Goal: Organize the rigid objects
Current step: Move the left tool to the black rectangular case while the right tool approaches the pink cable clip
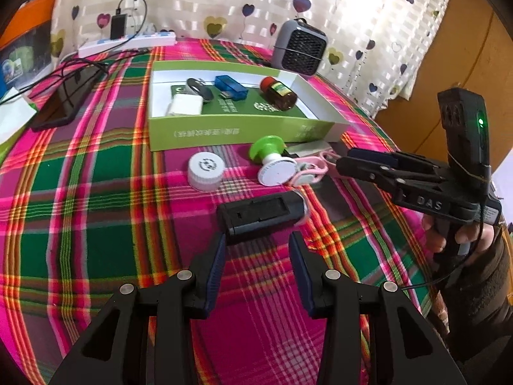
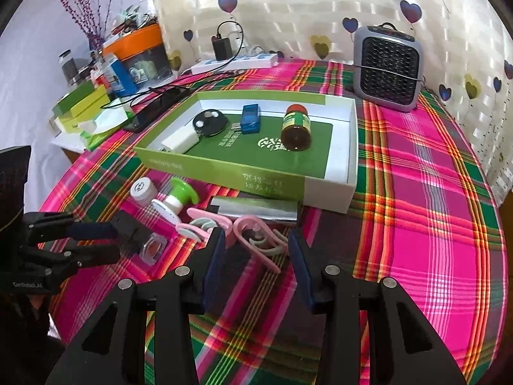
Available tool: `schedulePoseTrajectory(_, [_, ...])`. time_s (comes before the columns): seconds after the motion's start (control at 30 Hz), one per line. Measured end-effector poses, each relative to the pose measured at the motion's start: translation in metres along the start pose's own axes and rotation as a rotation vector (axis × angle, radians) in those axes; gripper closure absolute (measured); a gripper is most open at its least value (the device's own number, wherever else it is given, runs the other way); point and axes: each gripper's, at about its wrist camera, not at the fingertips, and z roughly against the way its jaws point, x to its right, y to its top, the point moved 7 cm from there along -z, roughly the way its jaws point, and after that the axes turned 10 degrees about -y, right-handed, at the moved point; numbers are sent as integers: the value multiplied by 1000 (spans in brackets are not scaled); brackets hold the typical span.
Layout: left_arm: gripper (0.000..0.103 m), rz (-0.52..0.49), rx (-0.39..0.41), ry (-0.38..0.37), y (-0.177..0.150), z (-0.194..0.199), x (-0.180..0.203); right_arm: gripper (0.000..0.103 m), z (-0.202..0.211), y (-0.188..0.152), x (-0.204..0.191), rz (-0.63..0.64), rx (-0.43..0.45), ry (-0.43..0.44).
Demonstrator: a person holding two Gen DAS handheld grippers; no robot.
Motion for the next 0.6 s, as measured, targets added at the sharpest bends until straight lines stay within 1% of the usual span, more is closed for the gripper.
schedulePoseTrajectory(0.1, [64,-7,-5,4,-2,0,3,61,-1,1,4,-5,2,-20])
schedulePoseTrajectory(0.2, [64,-4,-7,-18,-6,2,10,61,-2,2,4,-1,5,-14])
schedulePoseTrajectory(0.47, [64,-35,-22,-46,-13,2,26,61,-5,0,4,19,-1,4])
schedulePoseTrajectory(0.53, [64,-35,-14,-43,-13,4,27,61,-3,-1,1,37,-1,9])
schedulePoseTrajectory(0.6, [64,-33,15,-39,-9,12,26,61,-1,-3,-2,58,-2,11])
